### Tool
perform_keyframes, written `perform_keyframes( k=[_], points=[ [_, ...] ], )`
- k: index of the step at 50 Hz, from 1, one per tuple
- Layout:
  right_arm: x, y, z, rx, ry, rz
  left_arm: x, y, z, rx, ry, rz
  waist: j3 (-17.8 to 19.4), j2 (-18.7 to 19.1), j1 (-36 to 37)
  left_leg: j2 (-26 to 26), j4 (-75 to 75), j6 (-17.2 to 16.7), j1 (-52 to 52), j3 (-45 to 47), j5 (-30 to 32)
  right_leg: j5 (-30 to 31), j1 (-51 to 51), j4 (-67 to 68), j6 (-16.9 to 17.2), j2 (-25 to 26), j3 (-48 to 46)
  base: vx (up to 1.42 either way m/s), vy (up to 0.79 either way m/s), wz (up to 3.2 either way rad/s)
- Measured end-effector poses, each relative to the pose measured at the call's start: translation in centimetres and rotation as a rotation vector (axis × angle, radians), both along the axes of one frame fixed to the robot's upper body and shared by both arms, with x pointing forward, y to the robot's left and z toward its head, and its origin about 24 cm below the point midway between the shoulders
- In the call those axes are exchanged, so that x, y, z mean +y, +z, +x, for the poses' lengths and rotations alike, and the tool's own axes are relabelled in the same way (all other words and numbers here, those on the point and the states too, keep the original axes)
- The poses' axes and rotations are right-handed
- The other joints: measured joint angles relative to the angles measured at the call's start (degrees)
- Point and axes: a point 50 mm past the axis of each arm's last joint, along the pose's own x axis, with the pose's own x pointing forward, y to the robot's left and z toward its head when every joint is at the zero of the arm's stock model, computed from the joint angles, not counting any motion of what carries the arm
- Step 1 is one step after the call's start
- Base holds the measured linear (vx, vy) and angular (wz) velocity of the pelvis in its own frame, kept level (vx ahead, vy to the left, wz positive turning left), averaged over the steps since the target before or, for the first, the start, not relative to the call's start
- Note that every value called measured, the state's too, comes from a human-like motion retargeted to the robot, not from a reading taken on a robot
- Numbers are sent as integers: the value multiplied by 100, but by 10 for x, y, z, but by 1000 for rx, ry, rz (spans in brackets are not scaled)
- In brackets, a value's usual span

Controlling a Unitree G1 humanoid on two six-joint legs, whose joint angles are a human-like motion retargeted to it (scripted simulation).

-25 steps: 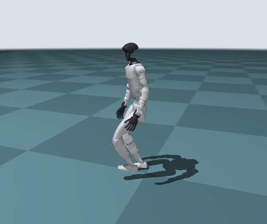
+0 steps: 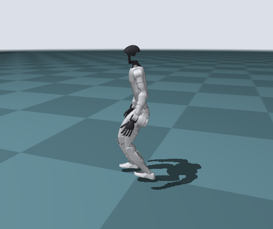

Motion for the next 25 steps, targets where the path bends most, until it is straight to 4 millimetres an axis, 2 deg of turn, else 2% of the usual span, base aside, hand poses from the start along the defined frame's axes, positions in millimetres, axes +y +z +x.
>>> perform_keyframes(
  k=[5,8,11,15,18,21,25],
  points=[
    [7,0,6,-20,25,9,6,3,2,-15,62,22,-17,-156,-40,-44,-24,46,-456,319,156,-516,-176,1272,-253,-560,-667,-35,11,-5],
    [4,1,7,-26,20,16,9,-1,-6,12,93,13,-35,-254,91,-88,-105,-4,-582,440,335,-697,315,1979,-366,-630,-854,-36,7,5],
    [-1,2,6,-31,-4,23,8,-7,-20,61,114,-9,-107,-433,241,-236,-272,-33,-750,553,653,-709,973,2270,-285,-576,-854,-40,4,30],
    [-7,4,8,-44,-32,19,7,-15,-39,125,149,-40,-181,-611,468,-360,-451,-83,-1018,679,1049,-749,1867,1748,-142,-305,-721,-42,2,39],
    [-11,8,16,-71,-23,1,5,-18,-45,144,170,-53,-184,-587,645,-280,-578,-219,-1233,727,1262,-1124,2320,867,-331,-87,-654,-43,2,27],
    [-14,15,30,-112,9,-25,3,-18,-42,128,170,-58,-160,-450,778,-12,-701,-380,-1480,830,1342,-1585,2423,95,-679,94,-725,-43,1,27],
    [-13,22,44,-151,62,-52,-2,-15,-31,85,131,-56,-150,-286,875,417,-702,-438,-1801,1019,1085,-1605,2168,-465,-930,244,-918,-45,0,38]
  ],
)
